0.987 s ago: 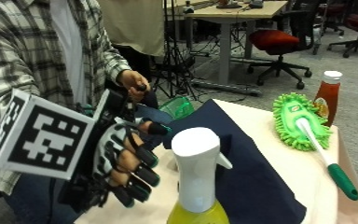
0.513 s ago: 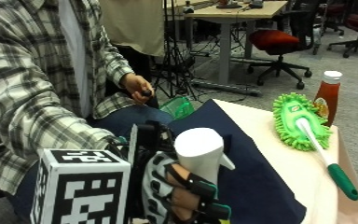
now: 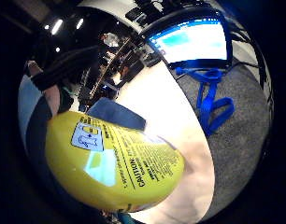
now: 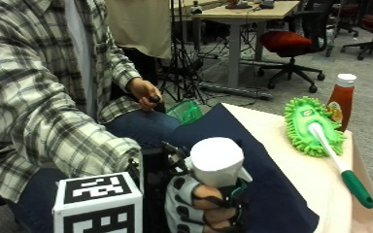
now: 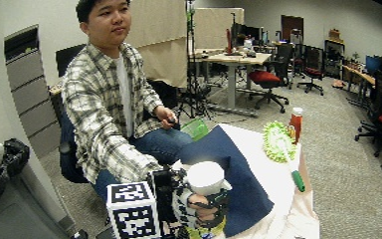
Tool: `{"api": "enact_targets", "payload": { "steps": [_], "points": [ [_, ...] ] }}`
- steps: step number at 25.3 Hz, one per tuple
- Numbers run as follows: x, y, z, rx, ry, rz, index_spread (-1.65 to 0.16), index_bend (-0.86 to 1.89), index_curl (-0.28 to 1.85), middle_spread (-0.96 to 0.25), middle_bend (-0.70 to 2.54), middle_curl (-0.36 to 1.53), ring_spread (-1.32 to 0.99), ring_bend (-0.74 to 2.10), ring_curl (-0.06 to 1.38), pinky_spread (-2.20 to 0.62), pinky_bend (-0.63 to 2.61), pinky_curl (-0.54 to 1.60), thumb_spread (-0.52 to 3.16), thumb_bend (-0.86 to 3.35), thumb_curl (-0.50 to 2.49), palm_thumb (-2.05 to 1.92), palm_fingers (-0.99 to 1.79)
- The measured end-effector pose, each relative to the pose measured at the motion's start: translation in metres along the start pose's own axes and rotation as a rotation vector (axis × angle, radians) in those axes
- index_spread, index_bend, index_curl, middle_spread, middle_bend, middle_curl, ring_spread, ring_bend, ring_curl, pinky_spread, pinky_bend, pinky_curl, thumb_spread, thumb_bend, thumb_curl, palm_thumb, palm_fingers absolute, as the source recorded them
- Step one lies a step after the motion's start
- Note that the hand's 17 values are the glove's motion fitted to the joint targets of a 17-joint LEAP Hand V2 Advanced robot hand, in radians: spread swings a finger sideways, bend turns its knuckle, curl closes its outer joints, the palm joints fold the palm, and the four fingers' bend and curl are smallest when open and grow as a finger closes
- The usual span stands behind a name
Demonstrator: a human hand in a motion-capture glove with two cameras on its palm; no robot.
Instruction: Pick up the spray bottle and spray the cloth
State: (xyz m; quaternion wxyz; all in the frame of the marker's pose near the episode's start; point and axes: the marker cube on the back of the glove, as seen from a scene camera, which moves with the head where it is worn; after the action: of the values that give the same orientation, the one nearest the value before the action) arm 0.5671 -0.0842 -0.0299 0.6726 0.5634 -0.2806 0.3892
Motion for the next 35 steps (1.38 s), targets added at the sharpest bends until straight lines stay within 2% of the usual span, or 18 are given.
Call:
{"api": "enact_targets", "payload": {
  "steps": [5, 11, 20, 35],
  "points": [
    [-0.001, -0.004, -0.002, 0.007, 0.02, -0.024, -0.28, 0.2, 0.33, -0.15, 0.48, 0.46, -0.17, 0.57, 0.39, 0.0, 0.32, 0.36, 0.49, 0.05, 0.61, 1.11, 1.2],
    [-0.01, -0.006, -0.007, -0.061, 0.098, -0.085, -0.29, 0.2, 0.38, -0.16, 0.49, 0.48, -0.2, 0.58, 0.42, -0.03, 0.33, 0.37, 0.37, 0.01, 0.65, 1.13, 1.23],
    [-0.09, -0.01, -0.01, -0.166, 0.166, -0.267, -0.3, 0.19, 0.43, -0.17, 0.5, 0.5, -0.21, 0.57, 0.44, -0.06, 0.34, 0.38, 0.27, -0.02, 0.69, 1.15, 1.23],
    [-0.154, 0.046, 0.036, -0.567, 0.417, -0.502, -0.3, 0.19, 0.49, -0.18, 0.5, 0.52, -0.22, 0.57, 0.46, -0.08, 0.35, 0.39, 0.19, -0.03, 0.72, 1.13, 1.24]
  ]
}}
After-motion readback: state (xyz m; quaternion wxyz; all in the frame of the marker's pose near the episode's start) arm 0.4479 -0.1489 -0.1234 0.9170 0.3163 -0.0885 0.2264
